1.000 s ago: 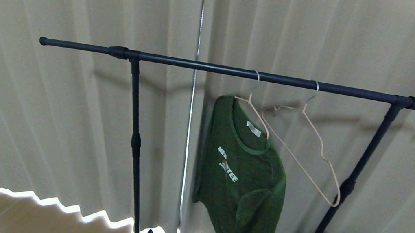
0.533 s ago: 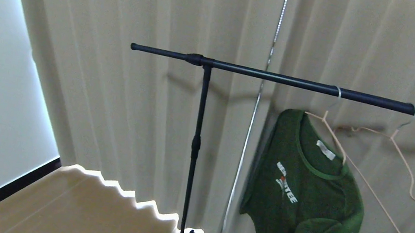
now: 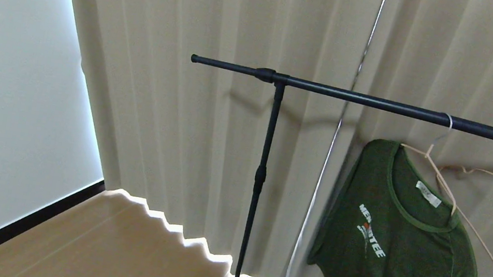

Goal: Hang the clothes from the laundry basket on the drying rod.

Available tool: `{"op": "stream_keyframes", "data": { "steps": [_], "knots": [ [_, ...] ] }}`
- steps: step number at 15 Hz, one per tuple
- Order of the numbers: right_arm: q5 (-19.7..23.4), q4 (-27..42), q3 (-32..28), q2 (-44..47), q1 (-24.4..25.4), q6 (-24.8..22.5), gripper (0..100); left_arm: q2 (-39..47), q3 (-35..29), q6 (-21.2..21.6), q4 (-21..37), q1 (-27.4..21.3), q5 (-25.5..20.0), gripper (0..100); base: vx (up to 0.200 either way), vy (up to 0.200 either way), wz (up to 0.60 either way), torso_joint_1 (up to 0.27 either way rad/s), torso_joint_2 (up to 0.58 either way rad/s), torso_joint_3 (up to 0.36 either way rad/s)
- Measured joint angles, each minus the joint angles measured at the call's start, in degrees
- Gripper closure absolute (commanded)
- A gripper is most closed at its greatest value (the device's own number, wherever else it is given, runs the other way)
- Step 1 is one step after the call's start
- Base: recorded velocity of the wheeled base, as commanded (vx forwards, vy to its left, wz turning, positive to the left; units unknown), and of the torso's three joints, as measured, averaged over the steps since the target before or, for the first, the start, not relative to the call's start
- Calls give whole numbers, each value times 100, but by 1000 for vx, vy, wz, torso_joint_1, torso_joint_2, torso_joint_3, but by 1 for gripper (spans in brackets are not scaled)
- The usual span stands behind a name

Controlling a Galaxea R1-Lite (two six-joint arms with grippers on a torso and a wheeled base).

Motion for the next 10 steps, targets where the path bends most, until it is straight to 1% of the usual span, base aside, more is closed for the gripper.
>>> {"op": "stream_keyframes", "data": {
  "steps": [1,10],
  "knots": [
    [2,2,0,0,0,0,0,0,0,-5,0,0,-2,0,0,0,0,0,0,0],
    [-7,11,0,0,0,-6,0,-2,0,0,4,0,-2,0,0,0,-600,3,1,6]
  ]
}}
